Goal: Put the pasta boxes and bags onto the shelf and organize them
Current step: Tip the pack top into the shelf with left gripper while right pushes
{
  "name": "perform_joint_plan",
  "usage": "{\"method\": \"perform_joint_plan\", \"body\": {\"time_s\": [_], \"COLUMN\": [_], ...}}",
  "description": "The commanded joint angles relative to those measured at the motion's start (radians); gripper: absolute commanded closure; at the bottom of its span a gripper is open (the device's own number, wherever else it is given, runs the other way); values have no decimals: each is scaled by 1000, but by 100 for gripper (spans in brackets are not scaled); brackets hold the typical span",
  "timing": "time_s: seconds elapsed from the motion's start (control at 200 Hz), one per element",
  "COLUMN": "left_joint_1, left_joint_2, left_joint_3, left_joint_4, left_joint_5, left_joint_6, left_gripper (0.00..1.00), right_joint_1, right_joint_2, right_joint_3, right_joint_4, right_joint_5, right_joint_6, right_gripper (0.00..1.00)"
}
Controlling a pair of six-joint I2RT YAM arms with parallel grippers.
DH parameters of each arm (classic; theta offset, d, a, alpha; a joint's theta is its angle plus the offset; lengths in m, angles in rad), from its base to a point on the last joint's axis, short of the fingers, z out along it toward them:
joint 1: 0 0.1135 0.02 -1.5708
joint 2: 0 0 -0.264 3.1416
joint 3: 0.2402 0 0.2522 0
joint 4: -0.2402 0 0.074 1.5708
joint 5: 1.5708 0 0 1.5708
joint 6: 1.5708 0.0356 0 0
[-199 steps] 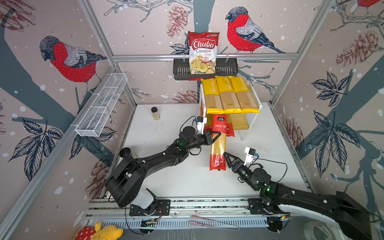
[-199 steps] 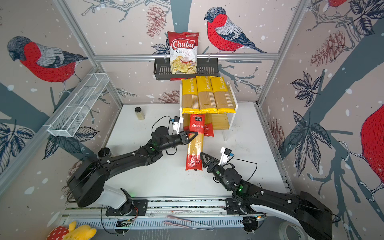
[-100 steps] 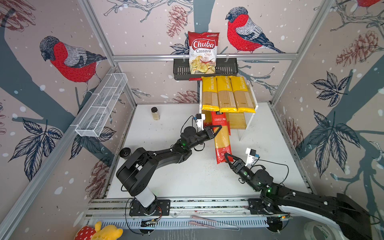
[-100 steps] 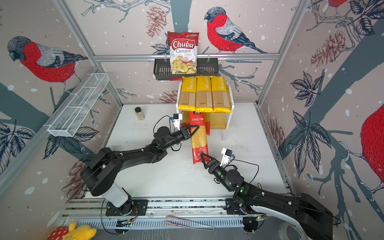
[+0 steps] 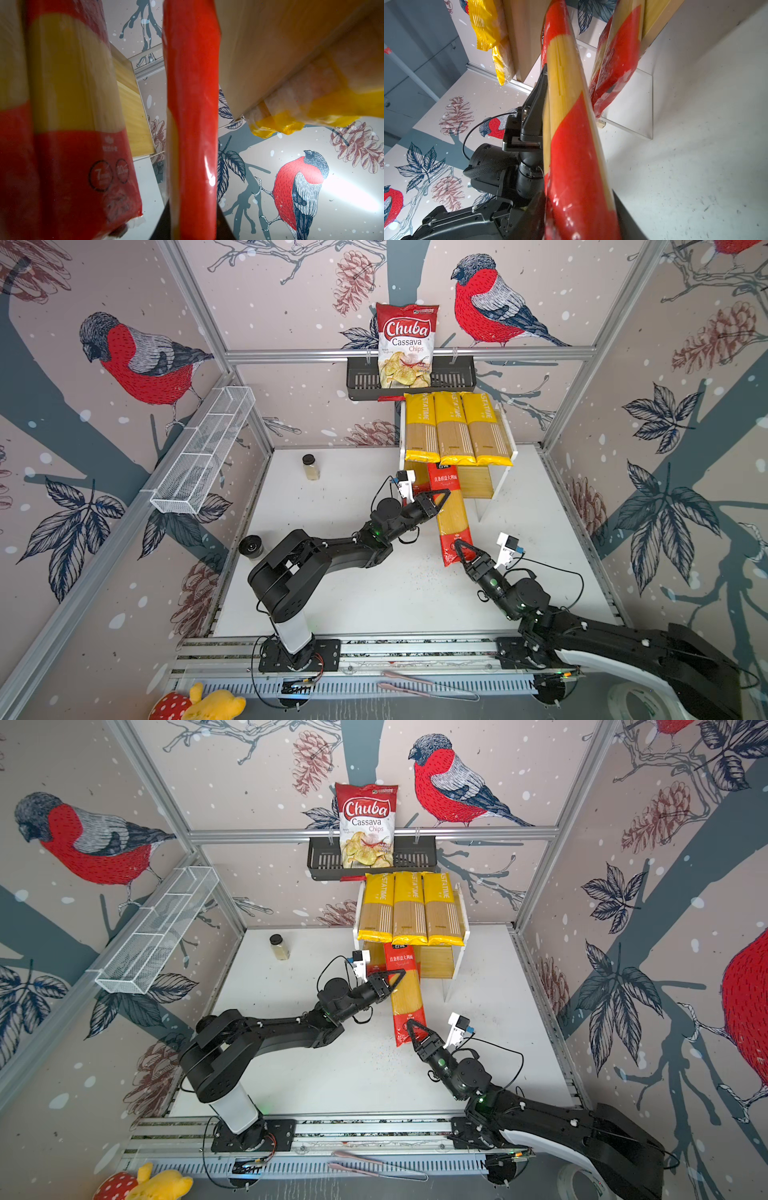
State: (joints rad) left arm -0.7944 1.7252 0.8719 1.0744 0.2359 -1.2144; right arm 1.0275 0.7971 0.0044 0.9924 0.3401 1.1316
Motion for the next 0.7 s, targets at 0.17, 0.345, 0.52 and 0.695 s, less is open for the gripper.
{"method": "perform_joint_plan", "body": {"time_s": [0.17,0.345,0.52,0.695], "left_joint_1": [-2,2,9,9], "left_joint_2": [-7,-16,-42,-65], "left_joint_3": [32,63,64,48], "left_joint_4": [101,12,-48,-77], "left_joint_5": [13,32,29,29], "left_joint_6": [1,28,53,67], "left_gripper": [77,60,49,47], "right_joint_1": [-5,-31,-100,-212], "right_joint_2": [19,-47,-143,-172], "right_joint_3": [-4,-1,24,51], "right_joint_4": [119,71,-68,-175], "right_joint_5": [54,90,79,-5], "right_joint_6": [16,2,-2,20], "right_gripper": [76,80,82,86]}}
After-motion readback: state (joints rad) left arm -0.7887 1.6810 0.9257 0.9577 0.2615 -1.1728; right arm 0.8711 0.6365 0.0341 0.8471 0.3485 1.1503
